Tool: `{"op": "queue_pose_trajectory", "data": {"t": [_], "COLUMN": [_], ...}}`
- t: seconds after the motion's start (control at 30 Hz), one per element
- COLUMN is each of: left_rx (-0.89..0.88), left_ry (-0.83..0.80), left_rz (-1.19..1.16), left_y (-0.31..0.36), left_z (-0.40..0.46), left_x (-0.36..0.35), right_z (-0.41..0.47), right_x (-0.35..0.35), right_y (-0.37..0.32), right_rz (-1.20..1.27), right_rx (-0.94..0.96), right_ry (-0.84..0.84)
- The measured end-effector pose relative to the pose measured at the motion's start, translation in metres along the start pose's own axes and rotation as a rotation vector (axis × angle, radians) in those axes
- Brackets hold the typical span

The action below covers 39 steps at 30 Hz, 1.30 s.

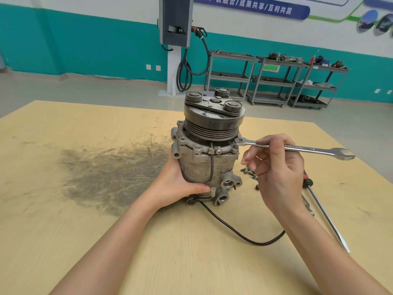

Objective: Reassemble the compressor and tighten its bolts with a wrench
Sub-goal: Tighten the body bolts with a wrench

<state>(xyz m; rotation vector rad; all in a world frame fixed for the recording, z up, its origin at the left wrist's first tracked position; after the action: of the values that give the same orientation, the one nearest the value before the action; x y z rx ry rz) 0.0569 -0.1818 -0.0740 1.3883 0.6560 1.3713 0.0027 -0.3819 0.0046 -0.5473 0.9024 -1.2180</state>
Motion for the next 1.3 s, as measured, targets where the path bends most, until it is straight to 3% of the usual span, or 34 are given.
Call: {"op": "queue_pose_trajectory", "data": {"t": [0.23,0.5,0.6,0.73,0.87,1.1,1.3], "left_rx": [0.002,-0.019,-0.028,-0.057,-0.080,-0.022,-0.086], "left_ry": [0.006,0.020,0.017,-0.021,0.026,0.058,0.037], "left_rz": [0.000,0.013,0.019,0.068,0.080,0.012,0.047], "left_y": [0.004,0.003,0.003,0.005,0.008,0.002,0.008], "left_z": [-0.002,-0.002,-0.002,0.000,-0.003,0.000,-0.001], "left_x": [0.000,-0.001,-0.002,-0.003,-0.004,-0.003,-0.003], "right_z": [-0.006,-0.017,-0.018,-0.019,-0.018,-0.009,-0.014], "right_x": [-0.007,-0.026,-0.037,-0.062,-0.086,-0.100,-0.100], "right_y": [0.000,-0.009,-0.017,-0.027,-0.021,-0.024,-0.046], "right_rz": [-0.250,-0.749,-1.090,-1.627,-2.051,-2.084,-1.626], "right_rx": [0.156,0.461,0.634,0.814,0.753,0.566,0.681], "right_ry": [0.080,0.044,0.022,0.144,0.183,0.069,-0.065]}}
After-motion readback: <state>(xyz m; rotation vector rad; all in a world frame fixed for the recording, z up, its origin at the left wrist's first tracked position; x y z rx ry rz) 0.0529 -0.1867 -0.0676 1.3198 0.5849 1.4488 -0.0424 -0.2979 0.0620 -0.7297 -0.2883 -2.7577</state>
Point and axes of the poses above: each hand's wrist, its own z-axis towards the middle knuckle, its own x-axis out of the back of the hand, y = z × x, the point moved 3 cm from there along z, towards the middle knuckle, and after that the axes turned 3 degrees about -y, right-handed, at the moved point
